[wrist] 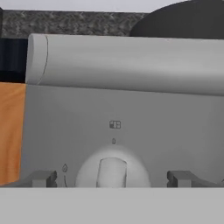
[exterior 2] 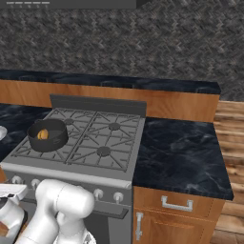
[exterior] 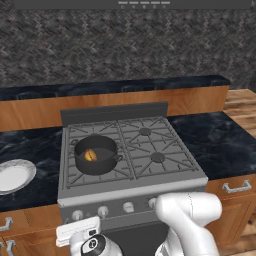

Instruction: Retrieve the frozen meat and place it in the pot on a burner. Then turn the burner on.

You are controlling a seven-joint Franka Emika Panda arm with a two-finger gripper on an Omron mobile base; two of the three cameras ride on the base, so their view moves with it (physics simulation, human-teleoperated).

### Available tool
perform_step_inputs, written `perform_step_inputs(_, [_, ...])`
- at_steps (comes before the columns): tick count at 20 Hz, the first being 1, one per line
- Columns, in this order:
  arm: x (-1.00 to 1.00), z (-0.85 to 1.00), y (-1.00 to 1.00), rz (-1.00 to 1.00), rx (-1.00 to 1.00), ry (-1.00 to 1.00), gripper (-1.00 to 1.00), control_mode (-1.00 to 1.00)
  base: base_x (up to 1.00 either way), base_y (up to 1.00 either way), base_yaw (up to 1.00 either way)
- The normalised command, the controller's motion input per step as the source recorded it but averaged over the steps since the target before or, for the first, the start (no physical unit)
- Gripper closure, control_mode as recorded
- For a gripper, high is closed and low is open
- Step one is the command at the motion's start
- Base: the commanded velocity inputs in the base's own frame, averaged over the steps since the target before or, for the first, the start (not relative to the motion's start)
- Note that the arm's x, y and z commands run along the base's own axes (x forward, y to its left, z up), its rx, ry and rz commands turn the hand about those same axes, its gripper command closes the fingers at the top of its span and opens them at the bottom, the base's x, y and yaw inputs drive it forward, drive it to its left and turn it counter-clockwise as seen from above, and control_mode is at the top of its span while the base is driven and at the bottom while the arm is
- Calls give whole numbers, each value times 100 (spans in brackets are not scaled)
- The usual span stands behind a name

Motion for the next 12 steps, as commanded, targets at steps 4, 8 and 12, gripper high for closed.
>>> perform_step_inputs(4, [13, 0, 1, 0, 0, 0, -100, -100, 0, 0, 0])
perform_step_inputs(8, [12, 0, 0, 0, 0, 0, -100, -100, 0, 0, 0])
perform_step_inputs(12, [18, -4, 0, 0, 0, 0, -100, -100, 0, 0, 0])
